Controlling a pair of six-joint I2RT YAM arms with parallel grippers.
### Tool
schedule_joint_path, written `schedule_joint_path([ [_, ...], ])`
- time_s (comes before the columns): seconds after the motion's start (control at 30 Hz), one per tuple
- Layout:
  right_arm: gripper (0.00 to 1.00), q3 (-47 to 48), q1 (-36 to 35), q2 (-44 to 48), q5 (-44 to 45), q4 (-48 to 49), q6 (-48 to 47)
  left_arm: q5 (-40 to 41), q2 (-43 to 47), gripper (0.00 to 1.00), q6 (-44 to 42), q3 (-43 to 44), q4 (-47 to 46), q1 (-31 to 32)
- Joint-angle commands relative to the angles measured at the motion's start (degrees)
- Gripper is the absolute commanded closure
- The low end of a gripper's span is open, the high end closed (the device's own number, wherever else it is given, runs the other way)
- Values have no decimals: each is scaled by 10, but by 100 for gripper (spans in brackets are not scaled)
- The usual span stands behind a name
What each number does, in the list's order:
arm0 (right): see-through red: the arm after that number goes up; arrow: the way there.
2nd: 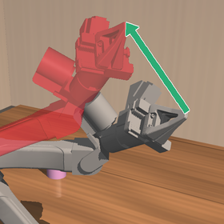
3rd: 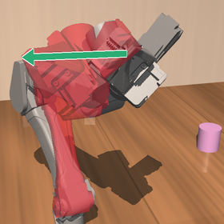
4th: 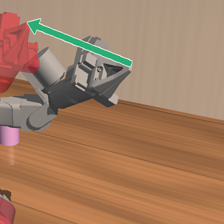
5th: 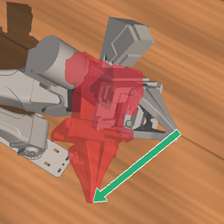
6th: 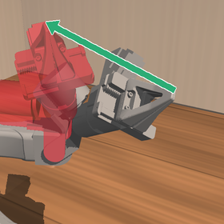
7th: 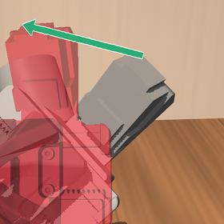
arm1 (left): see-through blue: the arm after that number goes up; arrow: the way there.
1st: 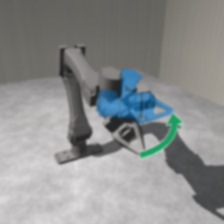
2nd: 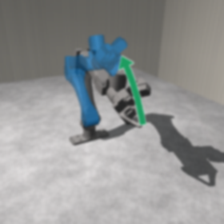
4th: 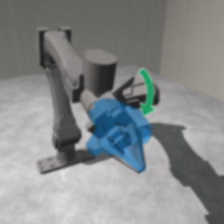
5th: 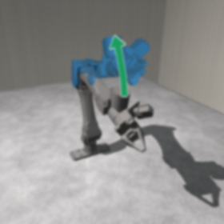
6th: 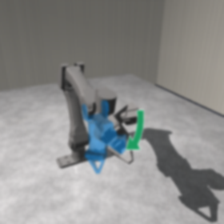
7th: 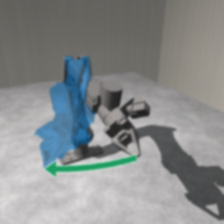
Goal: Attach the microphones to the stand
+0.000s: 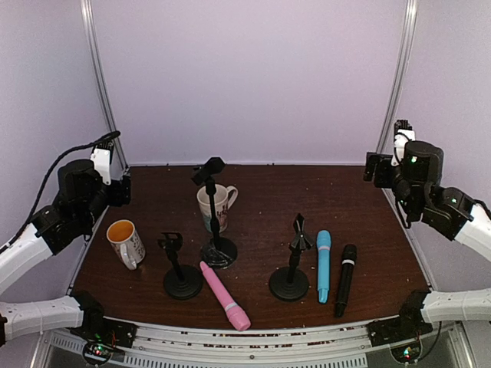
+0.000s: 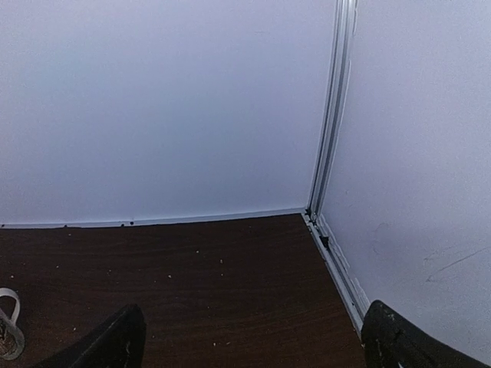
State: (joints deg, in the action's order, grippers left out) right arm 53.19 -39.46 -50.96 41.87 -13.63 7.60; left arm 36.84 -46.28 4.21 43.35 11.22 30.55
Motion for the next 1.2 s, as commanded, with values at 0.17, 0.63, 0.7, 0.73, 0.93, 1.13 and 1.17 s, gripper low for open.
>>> schedule_joint_path([
  [0.17,8,-14,100,86,-214,-124,41,-158,40,27,18,27,4,16],
  [0.63,29,-51,105,174,-535,-194,40,-104,-95,32,-24,195,61,463],
  [0.7,31,-77,86,178,-564,-193,41,-97,-126,32,-21,201,53,507],
  [0.73,32,-92,73,180,-573,-187,42,-92,-142,32,-19,202,47,525],
  [0.93,31,-160,-39,185,-567,-137,53,-93,-238,31,17,204,20,578],
  [1.13,33,-242,-121,204,-500,-42,109,-62,-298,26,36,198,-30,578],
  [1.17,33,-260,-138,211,-482,-27,109,-64,-305,25,46,199,-32,571],
])
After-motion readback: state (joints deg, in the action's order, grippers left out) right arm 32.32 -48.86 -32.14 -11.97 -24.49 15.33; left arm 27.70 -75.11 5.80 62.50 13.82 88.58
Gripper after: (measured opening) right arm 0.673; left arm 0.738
